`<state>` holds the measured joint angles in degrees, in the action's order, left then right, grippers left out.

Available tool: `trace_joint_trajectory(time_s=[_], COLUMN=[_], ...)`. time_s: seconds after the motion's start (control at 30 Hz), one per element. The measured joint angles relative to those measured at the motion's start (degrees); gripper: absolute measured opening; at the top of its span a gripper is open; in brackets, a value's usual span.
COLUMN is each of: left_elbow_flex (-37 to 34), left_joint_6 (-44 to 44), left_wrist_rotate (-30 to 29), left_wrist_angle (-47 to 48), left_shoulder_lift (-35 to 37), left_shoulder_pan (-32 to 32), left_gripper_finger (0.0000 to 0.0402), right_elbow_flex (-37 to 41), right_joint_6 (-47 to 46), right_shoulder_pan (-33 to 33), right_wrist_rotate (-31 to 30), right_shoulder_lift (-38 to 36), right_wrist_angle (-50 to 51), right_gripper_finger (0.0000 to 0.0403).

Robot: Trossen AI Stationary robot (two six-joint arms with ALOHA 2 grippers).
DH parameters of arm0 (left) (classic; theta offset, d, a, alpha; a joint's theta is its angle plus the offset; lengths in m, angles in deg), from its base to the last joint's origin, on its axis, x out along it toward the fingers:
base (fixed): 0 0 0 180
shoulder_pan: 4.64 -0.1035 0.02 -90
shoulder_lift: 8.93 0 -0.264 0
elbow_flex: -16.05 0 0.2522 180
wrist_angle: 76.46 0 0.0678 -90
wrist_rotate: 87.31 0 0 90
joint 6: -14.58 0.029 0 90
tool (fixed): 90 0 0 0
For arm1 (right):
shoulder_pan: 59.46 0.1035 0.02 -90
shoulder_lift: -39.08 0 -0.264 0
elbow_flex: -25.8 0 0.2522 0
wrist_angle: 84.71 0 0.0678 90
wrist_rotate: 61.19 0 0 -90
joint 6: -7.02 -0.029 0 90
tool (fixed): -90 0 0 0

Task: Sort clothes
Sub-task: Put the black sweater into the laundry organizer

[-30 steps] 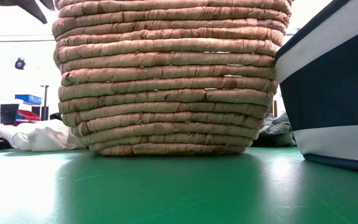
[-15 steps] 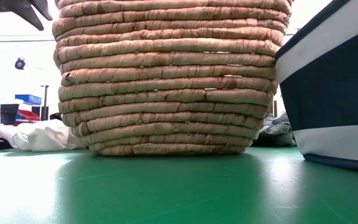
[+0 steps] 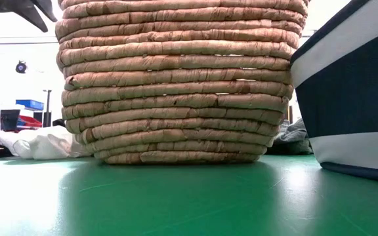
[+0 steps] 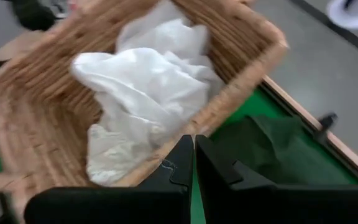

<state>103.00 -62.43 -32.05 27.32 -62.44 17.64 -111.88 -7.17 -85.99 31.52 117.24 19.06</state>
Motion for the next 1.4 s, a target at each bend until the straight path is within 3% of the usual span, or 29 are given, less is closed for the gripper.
trace_joint_trajectory(time_s=[0.5,0.93,1.07,1.23,1.4], left_elbow_flex=[-0.2,-1.1,-4.6,-11.7,-17.1], left_joint_6=[-1.5,1.9,5.2,18.9,19.6], left_wrist_rotate=[-0.2,2.2,4.5,6.2,8.9], left_wrist_angle=[0.0,-0.2,-0.7,-10.9,-14.8], left_shoulder_lift=[-0.9,-4.6,-4.9,-4.2,-2.2], left_shoulder_pan=[0.0,0.0,0.2,2.1,2.1], left_gripper_finger=[0.0169,0.0169,0.0169,0.0169,0.0169], right_elbow_flex=[17.5,22.1,22.1,22.1,22.1], right_joint_6=[-4.8,-4.8,-3.3,-2.3,-2.2], right_shoulder_pan=[0.0,0.0,0.0,0.0,0.0], right_wrist_rotate=[-6.0,-7.4,-7.4,-7.4,-7.4], right_shoulder_lift=[-4.4,-6.2,-6.2,-6.0,-6.0], right_wrist_angle=[0.0,-3.9,-5.9,-7.1,-7.3], right_gripper_finger=[0.0009,0.0009,0.0009,0.0009,0.0009])
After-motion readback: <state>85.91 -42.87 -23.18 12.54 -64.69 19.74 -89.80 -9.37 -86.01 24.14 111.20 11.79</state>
